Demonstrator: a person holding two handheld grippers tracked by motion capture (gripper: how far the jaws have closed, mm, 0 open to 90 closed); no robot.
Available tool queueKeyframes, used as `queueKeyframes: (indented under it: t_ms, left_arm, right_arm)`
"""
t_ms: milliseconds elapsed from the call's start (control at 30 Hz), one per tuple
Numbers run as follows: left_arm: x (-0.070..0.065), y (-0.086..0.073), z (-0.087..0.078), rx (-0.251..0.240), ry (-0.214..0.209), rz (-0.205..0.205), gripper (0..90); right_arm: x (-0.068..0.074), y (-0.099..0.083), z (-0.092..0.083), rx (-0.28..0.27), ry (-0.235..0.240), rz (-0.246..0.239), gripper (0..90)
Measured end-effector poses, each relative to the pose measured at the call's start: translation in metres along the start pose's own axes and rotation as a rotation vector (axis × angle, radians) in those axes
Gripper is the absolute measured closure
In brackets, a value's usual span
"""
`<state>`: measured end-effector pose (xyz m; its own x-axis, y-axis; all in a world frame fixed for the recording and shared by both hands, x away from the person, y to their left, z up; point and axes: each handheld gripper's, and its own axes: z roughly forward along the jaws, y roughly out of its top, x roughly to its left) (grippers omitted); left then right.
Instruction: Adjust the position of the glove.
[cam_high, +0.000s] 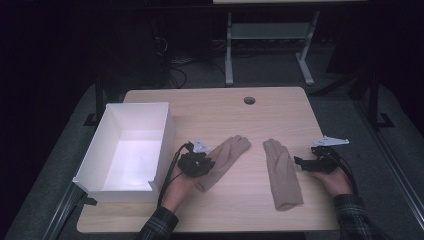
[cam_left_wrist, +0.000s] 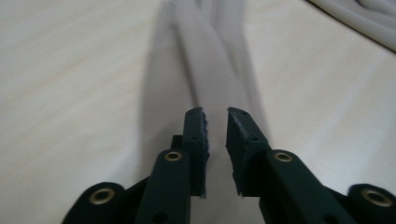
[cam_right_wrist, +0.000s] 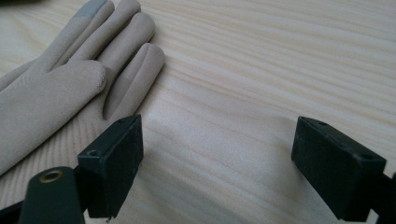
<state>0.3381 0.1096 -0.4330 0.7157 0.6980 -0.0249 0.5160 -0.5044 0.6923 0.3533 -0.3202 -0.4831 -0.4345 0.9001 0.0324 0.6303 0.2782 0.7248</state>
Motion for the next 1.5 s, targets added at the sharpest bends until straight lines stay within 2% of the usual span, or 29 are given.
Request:
queueKeyframes:
  t_ms: [100,133,200,300,400,467,500,533,600,667,800,933,1033,1100,1233,1367,1433,1500]
  left_arm:
    - [0.009,0.008,0.005,-0.013,0.037,-0.010,73.3]
    - [0.012,0.010,0.008,-0.018,0.040,-0.017,73.0]
    - [0.019,0.014,0.016,0.003,0.044,-0.016,71.3]
    - [0.028,0.014,0.026,0.008,0.044,-0.043,69.7]
    - [0.035,0.011,0.035,0.021,0.030,-0.062,67.6]
    - [0.040,0.009,0.039,0.016,-0.012,-0.099,66.6]
    - [0.041,0.009,0.040,0.012,-0.020,-0.103,66.2]
    - [0.039,0.009,0.042,0.015,-0.011,-0.094,65.4]
    - [0.040,0.008,0.044,0.020,-0.030,-0.092,65.3]
    - [0.039,0.007,0.046,0.041,-0.030,-0.083,66.0]
    - [0.040,0.007,0.047,0.038,-0.047,-0.077,70.7]
    - [0.039,0.006,0.048,0.037,-0.081,-0.085,82.4]
    - [0.039,0.007,0.048,0.039,-0.081,-0.088,85.7]
    - [0.040,0.007,0.046,0.037,-0.091,-0.124,86.4]
    - [0.041,0.009,0.041,0.006,-0.113,-0.145,86.7]
    - [0.038,0.015,0.033,-0.029,-0.120,-0.146,86.8]
    - [0.036,0.017,0.029,-0.043,-0.132,-0.144,86.8]
    - [0.034,0.020,0.025,-0.069,-0.149,-0.151,86.8]
  right_arm:
    - [0.000,0.000,0.000,0.000,0.000,-0.001,16.2]
    - [0.000,0.000,0.000,0.000,-0.001,0.001,16.2]
    - [0.000,0.000,0.000,0.000,-0.001,0.001,16.2]
    - [0.000,0.000,0.000,0.000,-0.001,0.001,16.2]
    - [0.000,0.000,0.000,0.000,-0.001,0.001,16.2]
    - [0.000,0.000,0.000,0.000,-0.001,0.001,16.2]
    - [0.000,0.000,0.000,0.000,-0.001,0.001,16.2]
    - [0.000,0.000,0.000,-0.001,-0.001,0.000,16.2]
    - [0.000,0.000,0.000,0.000,-0.001,0.001,16.2]
    - [0.000,0.000,0.000,0.000,-0.001,0.001,16.2]
    - [0.000,0.000,0.000,-0.001,-0.001,0.000,16.2]
    - [0.000,0.000,0.000,-0.001,-0.001,0.000,16.2]
    - [0.000,0.000,0.000,-0.001,-0.001,0.000,16.2]
    - [0.000,0.000,0.000,-0.001,0.001,-0.002,16.2]
    - [0.000,0.000,0.000,-0.001,0.005,-0.006,16.2]
    - [0.001,0.000,0.000,-0.001,0.013,-0.011,16.9]
    - [0.001,-0.001,-0.001,-0.007,0.021,-0.019,23.2]
    - [0.002,-0.002,-0.004,-0.020,0.033,-0.026,38.3]
